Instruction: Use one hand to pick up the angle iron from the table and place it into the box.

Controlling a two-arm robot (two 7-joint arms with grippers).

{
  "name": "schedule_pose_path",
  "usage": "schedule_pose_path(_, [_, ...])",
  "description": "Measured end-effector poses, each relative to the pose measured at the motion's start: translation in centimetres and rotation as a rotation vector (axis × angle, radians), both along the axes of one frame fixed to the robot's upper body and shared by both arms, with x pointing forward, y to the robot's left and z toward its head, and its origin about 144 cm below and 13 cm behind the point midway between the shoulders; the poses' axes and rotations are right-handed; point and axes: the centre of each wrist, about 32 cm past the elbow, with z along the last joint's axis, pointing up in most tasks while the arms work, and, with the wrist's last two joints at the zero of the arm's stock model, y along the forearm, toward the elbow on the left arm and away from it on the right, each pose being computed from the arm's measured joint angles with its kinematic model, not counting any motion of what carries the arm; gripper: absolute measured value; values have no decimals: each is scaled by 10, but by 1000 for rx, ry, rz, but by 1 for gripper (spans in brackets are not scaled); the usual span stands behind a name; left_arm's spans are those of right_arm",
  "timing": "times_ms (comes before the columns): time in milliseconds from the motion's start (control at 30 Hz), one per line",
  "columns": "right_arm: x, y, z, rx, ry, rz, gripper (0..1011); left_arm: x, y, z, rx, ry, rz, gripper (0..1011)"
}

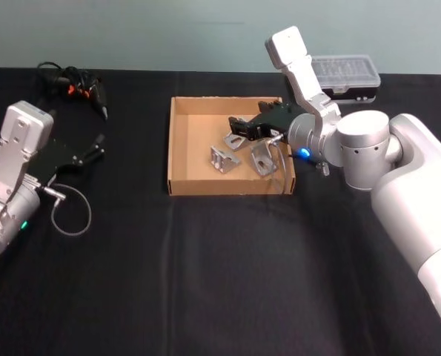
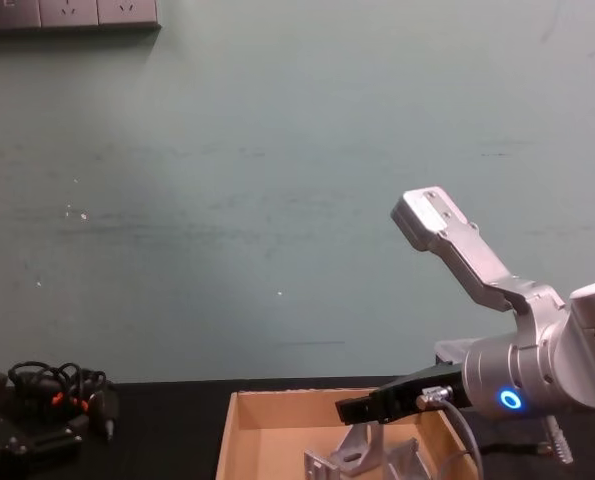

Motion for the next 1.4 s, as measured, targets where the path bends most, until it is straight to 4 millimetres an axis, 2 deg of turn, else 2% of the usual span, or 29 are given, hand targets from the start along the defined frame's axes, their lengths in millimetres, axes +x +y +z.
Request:
schedule_pose_path(100, [-2,-1,2,4,-6,1,841,0,0,0,0,0,0,1011])
schedule_pose_path(133, [-3,-1,3,7,-11,3,901,0,0,0,0,0,0,1011])
schedule_pose_path(200, [-5,-2,4,11,-17,5,959,0,0,0,0,0,0,1011])
schedule_pose_path(333, [-16,-3,10,36,-47,17,1004,0,0,0,0,0,0,1011])
schedule_pose_path(633, [-48,-16,13,88,-115,24,1004,0,0,0,0,0,0,1011])
schedule_pose_path(967, [-82,-44,8,122,-192,-30,1004,0,0,0,0,0,0,1011])
schedule_pose_path(1400, [-108,-78,-18,110,-207,-126,1004,0,0,0,0,0,0,1011])
